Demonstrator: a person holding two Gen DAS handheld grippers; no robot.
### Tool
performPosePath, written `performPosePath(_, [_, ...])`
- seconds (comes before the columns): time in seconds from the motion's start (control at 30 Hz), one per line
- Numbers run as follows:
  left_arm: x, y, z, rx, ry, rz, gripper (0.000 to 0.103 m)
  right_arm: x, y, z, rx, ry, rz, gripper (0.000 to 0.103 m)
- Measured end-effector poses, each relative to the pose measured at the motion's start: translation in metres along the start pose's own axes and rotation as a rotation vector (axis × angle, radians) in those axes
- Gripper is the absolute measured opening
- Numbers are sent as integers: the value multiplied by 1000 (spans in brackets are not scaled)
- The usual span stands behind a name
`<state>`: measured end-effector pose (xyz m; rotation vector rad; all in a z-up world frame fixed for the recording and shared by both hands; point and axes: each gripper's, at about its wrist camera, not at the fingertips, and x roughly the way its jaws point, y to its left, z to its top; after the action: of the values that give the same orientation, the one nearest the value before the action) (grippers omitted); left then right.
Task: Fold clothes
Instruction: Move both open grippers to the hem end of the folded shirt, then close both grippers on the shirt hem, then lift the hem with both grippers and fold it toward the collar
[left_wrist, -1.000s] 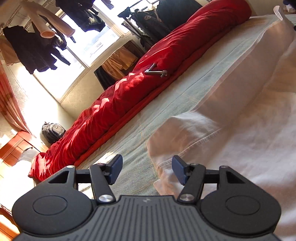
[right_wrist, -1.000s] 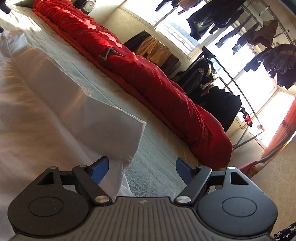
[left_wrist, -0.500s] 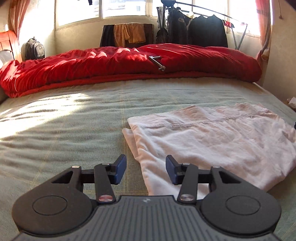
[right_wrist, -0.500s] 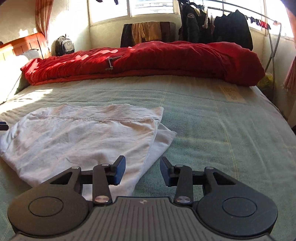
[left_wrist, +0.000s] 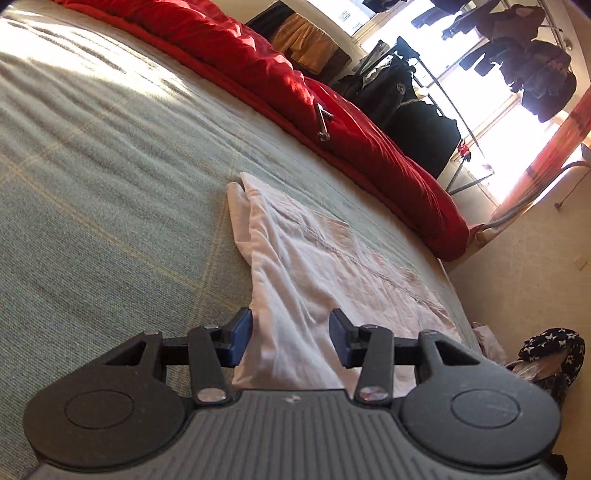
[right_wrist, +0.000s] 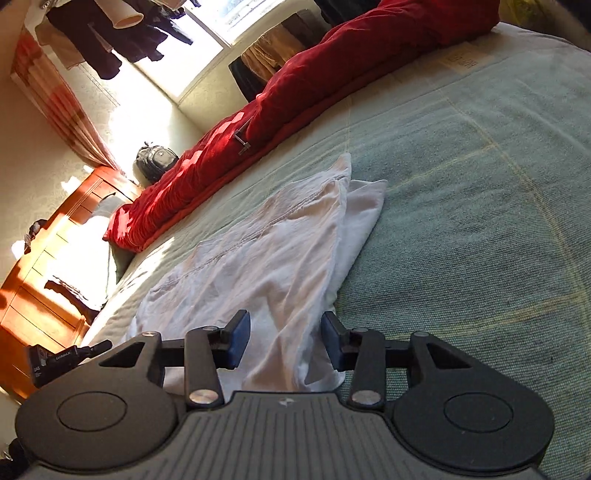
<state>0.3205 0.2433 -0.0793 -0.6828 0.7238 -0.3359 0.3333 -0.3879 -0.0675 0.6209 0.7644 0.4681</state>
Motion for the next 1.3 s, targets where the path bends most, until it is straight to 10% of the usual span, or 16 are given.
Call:
performPosePath(0.37, [8,5,-12,-10,53,-36,45,-4,-25,1,152,-20,150,48])
performPosePath(0.67, [9,-6,-12,35,43,-19,45,9,-13,14,108,-29,126,48])
performPosePath(0.8, [2,-12,-22,90,54,0,44,12,-7,-8,62,50,32,30])
performPosePath(0.93, [1,-20,-19,121,53,29,15,6,-12,-10,81,10,4,11])
performPosePath(1.3, [-10,-23,-13,142,86,68,6,-20,15,-32,-35,103,-76,3])
